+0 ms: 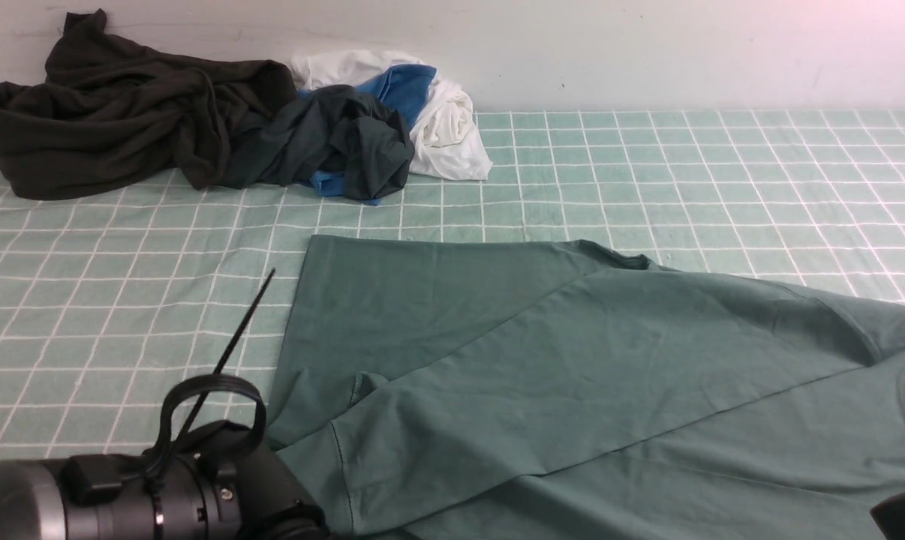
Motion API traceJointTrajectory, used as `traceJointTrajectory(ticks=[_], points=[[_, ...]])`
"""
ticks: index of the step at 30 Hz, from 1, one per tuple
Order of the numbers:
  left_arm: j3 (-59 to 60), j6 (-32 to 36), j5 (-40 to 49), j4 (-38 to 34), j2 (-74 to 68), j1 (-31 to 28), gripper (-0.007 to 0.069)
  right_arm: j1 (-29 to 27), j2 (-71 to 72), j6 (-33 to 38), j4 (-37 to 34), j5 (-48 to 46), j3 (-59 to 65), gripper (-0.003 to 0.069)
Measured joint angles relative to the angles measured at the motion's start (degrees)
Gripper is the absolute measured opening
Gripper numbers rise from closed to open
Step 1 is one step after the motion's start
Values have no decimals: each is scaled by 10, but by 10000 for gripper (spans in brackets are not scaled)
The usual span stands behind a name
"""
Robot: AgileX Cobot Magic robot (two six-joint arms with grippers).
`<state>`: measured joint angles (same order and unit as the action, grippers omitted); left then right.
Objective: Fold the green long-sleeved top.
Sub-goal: Use both arms simultaneously to clamp the lower edge of the clothing fabric
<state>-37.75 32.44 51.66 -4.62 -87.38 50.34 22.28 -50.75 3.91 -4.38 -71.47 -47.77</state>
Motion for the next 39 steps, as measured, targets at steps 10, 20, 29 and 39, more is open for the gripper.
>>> traceJointTrajectory(ticks=[10,20,29,39], points=[[40,16,-62,6,19,1,472,0,0,1,0,0,0,242],[30,1,-64,11,17,1,149,0,0,1,0,0,0,242],[25,-41,-54,13,17,1,6,0,0,11,0,0,0,242],[23,-146,44,94,64,-33,6,1,-27,160,-11,3,82,316]])
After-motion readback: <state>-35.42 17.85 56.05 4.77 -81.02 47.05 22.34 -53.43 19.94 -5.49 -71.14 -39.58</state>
